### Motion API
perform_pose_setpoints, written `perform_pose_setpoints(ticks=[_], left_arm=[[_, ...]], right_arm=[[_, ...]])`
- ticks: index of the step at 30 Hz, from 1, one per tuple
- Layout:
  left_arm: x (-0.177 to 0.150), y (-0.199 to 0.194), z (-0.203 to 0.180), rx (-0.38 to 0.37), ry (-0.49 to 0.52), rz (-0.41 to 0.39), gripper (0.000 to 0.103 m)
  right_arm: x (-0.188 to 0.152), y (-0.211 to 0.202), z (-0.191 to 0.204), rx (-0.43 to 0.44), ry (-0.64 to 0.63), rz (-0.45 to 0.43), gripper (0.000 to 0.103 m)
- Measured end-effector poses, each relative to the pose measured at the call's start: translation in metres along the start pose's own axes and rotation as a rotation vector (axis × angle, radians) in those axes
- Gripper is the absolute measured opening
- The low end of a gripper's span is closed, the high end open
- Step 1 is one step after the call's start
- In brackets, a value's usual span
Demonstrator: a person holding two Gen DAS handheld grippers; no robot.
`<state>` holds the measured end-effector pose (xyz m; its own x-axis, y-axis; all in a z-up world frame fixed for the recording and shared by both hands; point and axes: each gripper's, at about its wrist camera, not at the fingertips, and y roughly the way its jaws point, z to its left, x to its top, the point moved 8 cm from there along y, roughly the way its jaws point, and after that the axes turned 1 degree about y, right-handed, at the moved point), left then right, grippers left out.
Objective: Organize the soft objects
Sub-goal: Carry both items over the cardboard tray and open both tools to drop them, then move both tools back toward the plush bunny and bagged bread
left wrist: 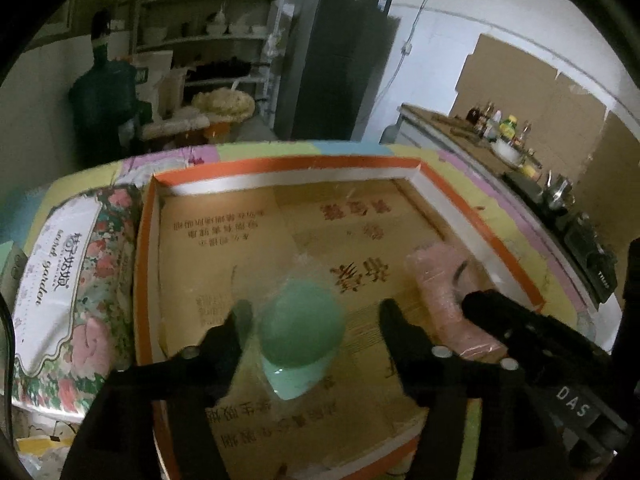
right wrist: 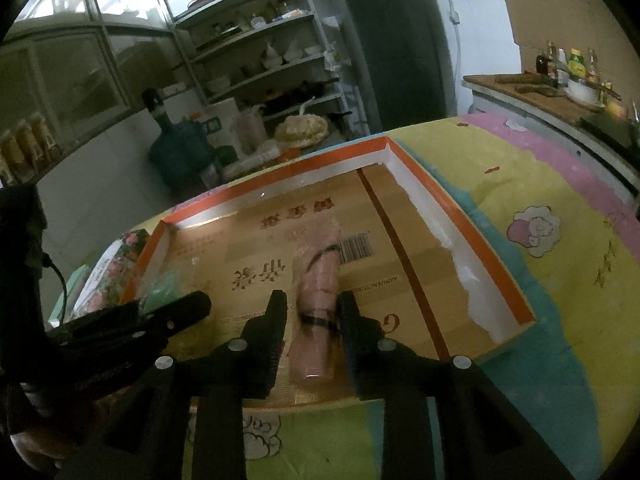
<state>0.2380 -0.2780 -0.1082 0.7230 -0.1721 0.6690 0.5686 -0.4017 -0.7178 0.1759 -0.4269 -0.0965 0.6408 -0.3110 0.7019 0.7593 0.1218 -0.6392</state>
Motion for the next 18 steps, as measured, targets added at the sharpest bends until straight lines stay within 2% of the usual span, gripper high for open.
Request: perform_pose_setpoints(ticks=[3, 6, 10, 13, 16, 18], left_arm=[[0.007, -0.016, -0.005, -0.003, 0.015, -0.064, 0.087], [0.015, -0.037, -0.012, -0.035, 0.024, -0.130, 0.088], [0.026, -0.065, -0.019, -0.091, 0.018, -0.186, 0.088], [0.034, -0.091, -0.020, -0.114, 0.022, -0.258, 0.088], [0.038, -0.113, -0.016, -0.112, 0.024, -0.295, 0.088], [0.038, -0.124, -0.011, -0.084, 0.037, -0.301, 0.088]], right_arm=[[0.001, -0.009, -0.001, -0.004, 0.004, -0.027, 0.045], [0.003, -0.022, -0.001, -0.005, 0.008, -0.057, 0.056], [0.003, -0.041, 0.001, -0.014, 0.018, -0.094, 0.058], [0.001, -0.058, 0.003, -0.022, 0.027, -0.130, 0.058], [-0.001, -0.075, 0.009, -0.038, 0.020, -0.175, 0.059], [-0.002, -0.086, 0.015, -0.053, 0.008, -0.206, 0.060]])
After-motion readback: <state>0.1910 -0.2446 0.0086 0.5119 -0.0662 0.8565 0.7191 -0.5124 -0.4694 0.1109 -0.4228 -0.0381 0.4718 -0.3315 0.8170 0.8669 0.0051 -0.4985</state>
